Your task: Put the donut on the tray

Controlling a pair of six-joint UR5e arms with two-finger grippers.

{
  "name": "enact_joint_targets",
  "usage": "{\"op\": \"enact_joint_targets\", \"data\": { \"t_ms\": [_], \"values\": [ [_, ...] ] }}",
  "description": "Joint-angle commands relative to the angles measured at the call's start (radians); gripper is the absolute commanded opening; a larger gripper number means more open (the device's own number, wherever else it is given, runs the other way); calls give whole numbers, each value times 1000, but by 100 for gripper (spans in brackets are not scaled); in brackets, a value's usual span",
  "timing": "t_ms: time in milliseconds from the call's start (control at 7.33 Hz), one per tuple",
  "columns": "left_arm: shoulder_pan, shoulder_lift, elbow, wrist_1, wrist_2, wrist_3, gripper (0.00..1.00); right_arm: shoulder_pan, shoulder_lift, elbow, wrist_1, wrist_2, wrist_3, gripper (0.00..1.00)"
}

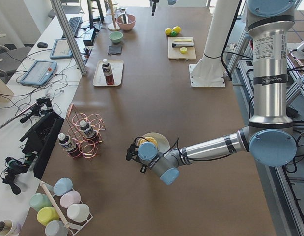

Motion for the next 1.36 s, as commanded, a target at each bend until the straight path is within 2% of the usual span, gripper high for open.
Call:
{"op": "enact_joint_targets", "data": {
  "t_ms": [0,136,273,545,818,1091,1227],
  "values": [
    [1,0,-4,0,-6,-2,24,0,0,-1,2,0,-2,100],
    [1,0,-14,0,-12,-5,3,0,0,-1,2,0,-2,100],
    [1,-1,-21,-2,-15,-5,0,0,-1,1,2,0,-2,100],
    [-1,-1,-36,-2,-87,-8,0,0,-6,-1,31,2,4,100],
    [-1,-21,-59,3,-107,-70,0,0,-6,-1,31,3,6,100],
    [1,-76,-189,3,-120,-377,0,0,0,4,31,5,9,100],
    [44,-108,-238,3,-110,-497,0,-3,12,16,28,8,40,100]
  ]
}}
